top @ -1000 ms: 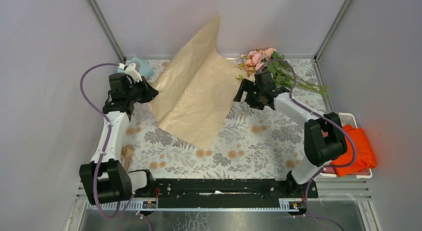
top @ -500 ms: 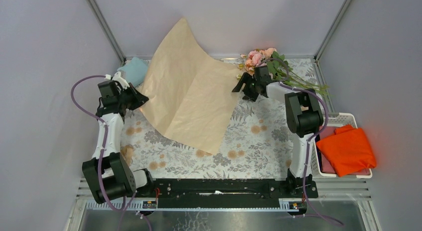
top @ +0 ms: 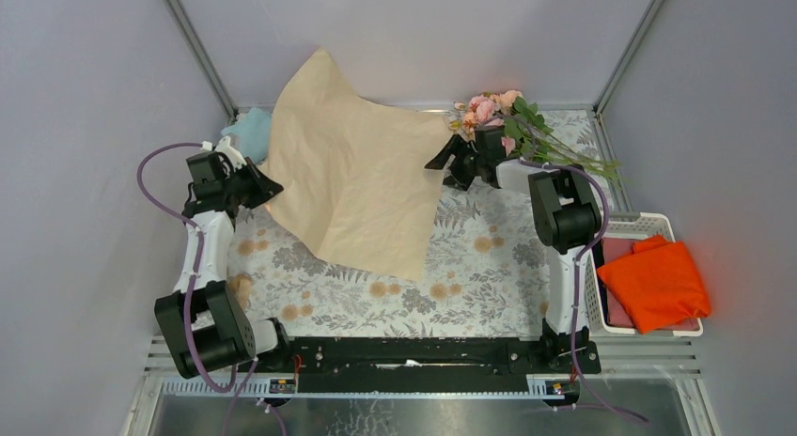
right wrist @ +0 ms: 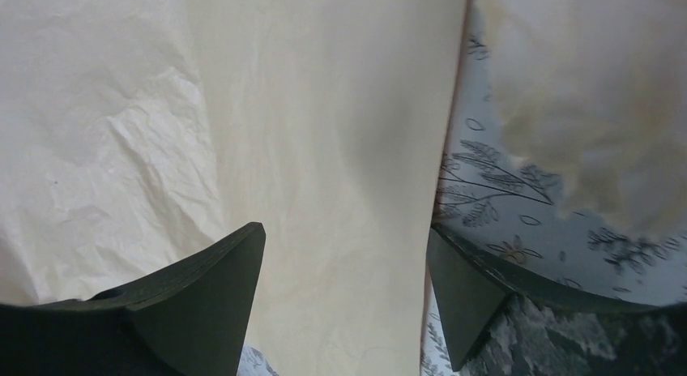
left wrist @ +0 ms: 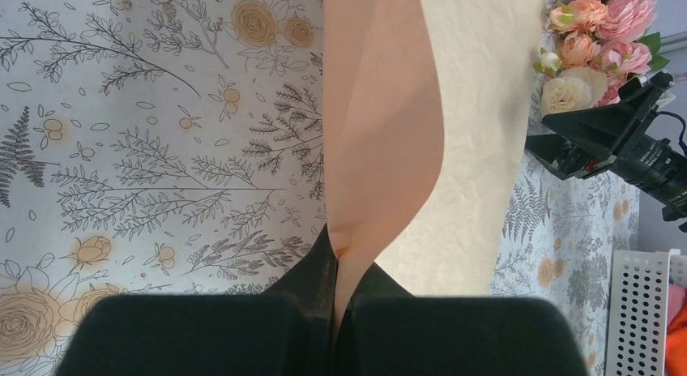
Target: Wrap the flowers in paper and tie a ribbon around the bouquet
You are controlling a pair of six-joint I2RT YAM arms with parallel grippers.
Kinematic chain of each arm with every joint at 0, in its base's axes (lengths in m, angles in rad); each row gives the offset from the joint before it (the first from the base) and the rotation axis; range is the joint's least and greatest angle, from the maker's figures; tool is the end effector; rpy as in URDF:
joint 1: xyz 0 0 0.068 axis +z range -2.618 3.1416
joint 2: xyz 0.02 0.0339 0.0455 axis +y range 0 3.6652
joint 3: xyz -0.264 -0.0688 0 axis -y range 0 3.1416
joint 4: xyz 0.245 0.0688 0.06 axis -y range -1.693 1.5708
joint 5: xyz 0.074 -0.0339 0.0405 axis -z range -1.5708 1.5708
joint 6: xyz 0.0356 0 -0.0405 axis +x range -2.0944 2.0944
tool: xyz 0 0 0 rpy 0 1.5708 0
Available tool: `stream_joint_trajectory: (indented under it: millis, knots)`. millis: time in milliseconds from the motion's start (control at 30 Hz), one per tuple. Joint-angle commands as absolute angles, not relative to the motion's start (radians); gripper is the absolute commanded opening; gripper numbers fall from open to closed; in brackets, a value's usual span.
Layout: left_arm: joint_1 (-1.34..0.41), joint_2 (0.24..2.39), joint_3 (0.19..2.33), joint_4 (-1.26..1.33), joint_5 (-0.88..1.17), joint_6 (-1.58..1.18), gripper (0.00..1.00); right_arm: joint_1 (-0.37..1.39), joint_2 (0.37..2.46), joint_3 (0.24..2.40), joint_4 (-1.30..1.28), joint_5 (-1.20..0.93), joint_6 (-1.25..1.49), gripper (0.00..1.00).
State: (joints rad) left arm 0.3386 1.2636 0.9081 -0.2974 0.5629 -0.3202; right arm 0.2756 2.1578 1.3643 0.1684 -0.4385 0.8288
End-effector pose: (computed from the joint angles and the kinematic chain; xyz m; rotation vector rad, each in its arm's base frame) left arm 0.2642 0.0729 0.2729 -0.4050 2.1347 -0.6121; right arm 0.4452 0.1416 0.1386 0.3814 2.3175 1.0689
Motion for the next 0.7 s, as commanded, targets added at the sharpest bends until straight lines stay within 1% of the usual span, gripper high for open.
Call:
stream_joint_trajectory:
  millis: [0, 167, 233, 267, 300, 367, 433, 467, 500, 667]
  knots:
    - [0.346, 1.266, 0.911, -0.232, 0.589, -0.308, 0.00, 0.327, 2.232, 1.395, 0.143, -0.450, 0.856, 0.82]
    - [0.345, 1.266, 0.912, -0.238, 0.590, -0.296, 0.00, 0.354, 2.268, 1.425, 0.179, -0.476, 0.888, 0.81]
    - [0.346, 1.265, 0.910, -0.238, 0.584, -0.292, 0.00, 0.367, 2.260, 1.428, 0.198, -0.494, 0.896, 0.79]
    - [0.345, 1.265, 0.909, -0.238, 0.580, -0.290, 0.00, 0.371, 2.254, 1.429, 0.205, -0.498, 0.897, 0.74]
    - [0.345, 1.265, 0.908, -0.237, 0.574, -0.289, 0.00, 0.372, 2.246, 1.431, 0.208, -0.505, 0.897, 0.66]
    - [0.347, 1.268, 0.909, -0.238, 0.557, -0.288, 0.00, 0.374, 2.218, 1.429, 0.204, -0.494, 0.893, 0.40]
    - [0.353, 1.269, 0.916, -0.246, 0.529, -0.284, 0.00, 0.379, 2.173, 1.434, 0.172, -0.439, 0.845, 0.15]
    - [0.358, 1.269, 0.920, -0.248, 0.517, -0.279, 0.00, 0.385, 2.142, 1.448, 0.140, -0.397, 0.798, 0.07]
    - [0.365, 1.269, 0.924, -0.252, 0.504, -0.274, 0.00, 0.396, 2.113, 1.471, 0.093, -0.353, 0.730, 0.00]
    - [0.388, 1.252, 0.928, -0.250, 0.409, -0.231, 0.00, 0.449, 1.993, 1.601, -0.134, -0.202, 0.425, 0.00]
